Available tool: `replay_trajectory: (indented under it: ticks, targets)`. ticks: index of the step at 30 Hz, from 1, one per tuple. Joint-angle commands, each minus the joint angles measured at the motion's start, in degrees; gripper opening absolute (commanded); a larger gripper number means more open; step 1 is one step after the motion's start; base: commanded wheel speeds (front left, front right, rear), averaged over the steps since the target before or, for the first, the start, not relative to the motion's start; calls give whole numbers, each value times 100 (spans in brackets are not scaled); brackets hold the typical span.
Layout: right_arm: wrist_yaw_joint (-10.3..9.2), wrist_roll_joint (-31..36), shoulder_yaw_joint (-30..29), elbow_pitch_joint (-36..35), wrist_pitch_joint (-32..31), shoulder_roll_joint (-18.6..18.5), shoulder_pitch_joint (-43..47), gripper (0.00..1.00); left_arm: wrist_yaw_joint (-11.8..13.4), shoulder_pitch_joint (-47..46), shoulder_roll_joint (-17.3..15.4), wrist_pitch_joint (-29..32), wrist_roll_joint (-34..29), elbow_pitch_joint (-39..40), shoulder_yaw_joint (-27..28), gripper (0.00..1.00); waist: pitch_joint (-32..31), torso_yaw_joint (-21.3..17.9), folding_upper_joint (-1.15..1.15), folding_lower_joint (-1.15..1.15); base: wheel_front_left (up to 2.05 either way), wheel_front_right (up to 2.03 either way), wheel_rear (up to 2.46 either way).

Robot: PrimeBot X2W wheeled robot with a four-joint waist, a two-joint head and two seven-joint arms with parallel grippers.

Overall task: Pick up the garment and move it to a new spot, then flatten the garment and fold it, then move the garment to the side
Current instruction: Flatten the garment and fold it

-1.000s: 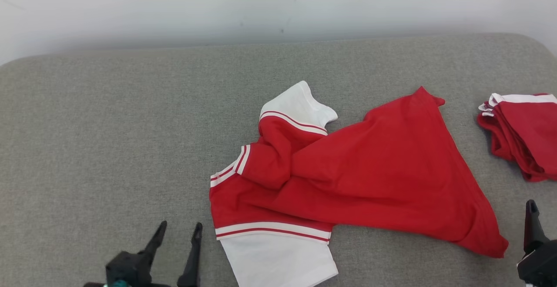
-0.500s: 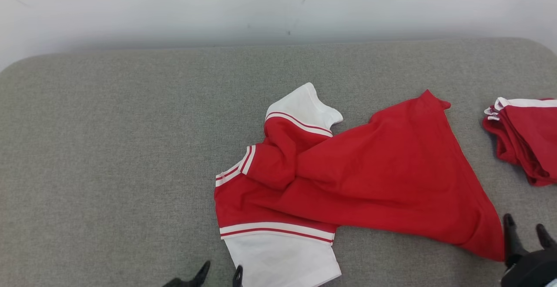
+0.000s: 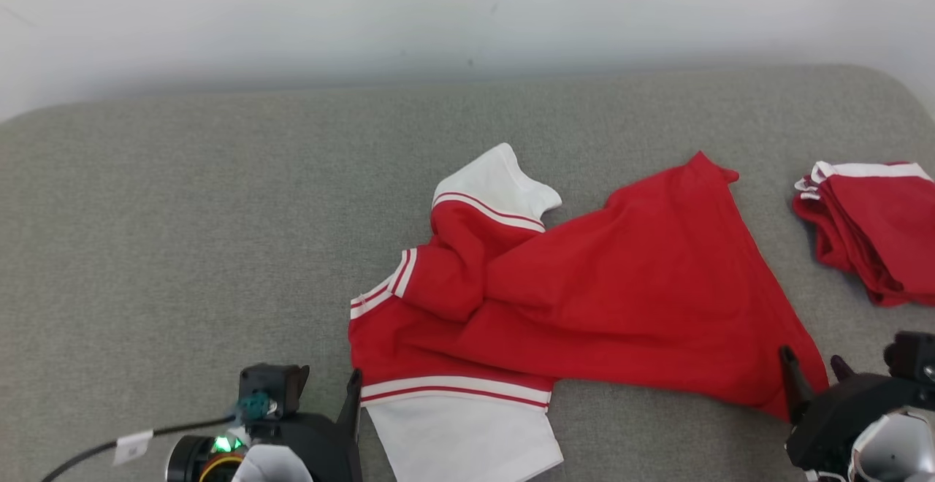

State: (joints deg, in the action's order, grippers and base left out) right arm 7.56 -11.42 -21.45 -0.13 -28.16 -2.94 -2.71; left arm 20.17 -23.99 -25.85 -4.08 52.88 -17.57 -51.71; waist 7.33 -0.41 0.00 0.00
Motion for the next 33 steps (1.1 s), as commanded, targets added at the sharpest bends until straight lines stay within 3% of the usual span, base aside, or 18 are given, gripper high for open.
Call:
replay_trajectory:
  ticks: [1,13,23,31,32,33]
  targets:
    - [-13,198,-2,85,-360,12,-219,100,-3,-208,59,160,0,-140,-32,100,193,-115,0,0,0,0,0]
    - [-14,807,-318,-177,-1637,17,-877,100,72,-516,446,507,18,-447,-184,100,728,5,0,0,0,0,0]
    - [-14,656,-207,-291,-2193,15,-786,100,205,-434,461,592,190,-624,-93,100,694,67,0,0,0,0,0]
    - [-14,543,-184,-381,-2342,15,-658,100,375,-363,246,68,-157,-21,-46,100,663,101,0,0,0,0,0]
    - [-14,537,-183,-379,-2343,15,-656,90,413,-328,204,14,-174,69,-22,100,663,114,0,0,0,0,0]
    - [-14,528,-175,-391,-2322,14,-661,72,449,-288,151,-16,-204,140,-19,100,662,130,0,0,0,0,0]
